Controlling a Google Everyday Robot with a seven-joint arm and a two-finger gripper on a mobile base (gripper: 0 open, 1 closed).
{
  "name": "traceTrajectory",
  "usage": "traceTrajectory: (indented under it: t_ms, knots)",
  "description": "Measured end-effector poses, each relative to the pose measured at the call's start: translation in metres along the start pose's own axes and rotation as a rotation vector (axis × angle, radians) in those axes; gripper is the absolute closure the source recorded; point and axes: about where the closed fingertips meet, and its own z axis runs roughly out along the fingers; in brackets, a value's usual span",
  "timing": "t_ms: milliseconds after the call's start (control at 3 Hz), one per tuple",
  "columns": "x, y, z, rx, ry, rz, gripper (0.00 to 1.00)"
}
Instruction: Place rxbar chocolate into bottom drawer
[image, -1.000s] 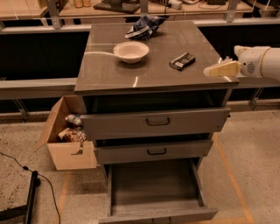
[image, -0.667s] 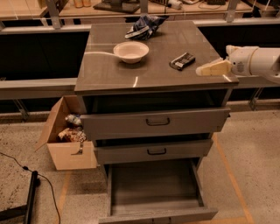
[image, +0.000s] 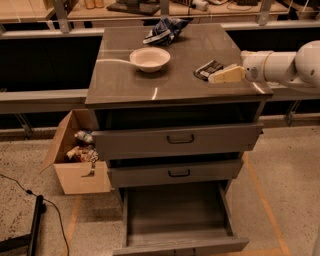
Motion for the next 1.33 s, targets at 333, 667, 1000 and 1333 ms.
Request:
traceTrajectory:
  t_ms: [333,667,1000,1333]
  knots:
    - [0.003,0.002,0.023,-0.01,0.015,0.006,0.0]
    - [0.005,0.004,0.043,-0.014,0.024,0.015,0.0]
    - [0.006,0.004,0.059,-0.011,0.028,0.029,0.0]
    - [0.012,0.003,0.07,-0.003,0.044,0.043,0.0]
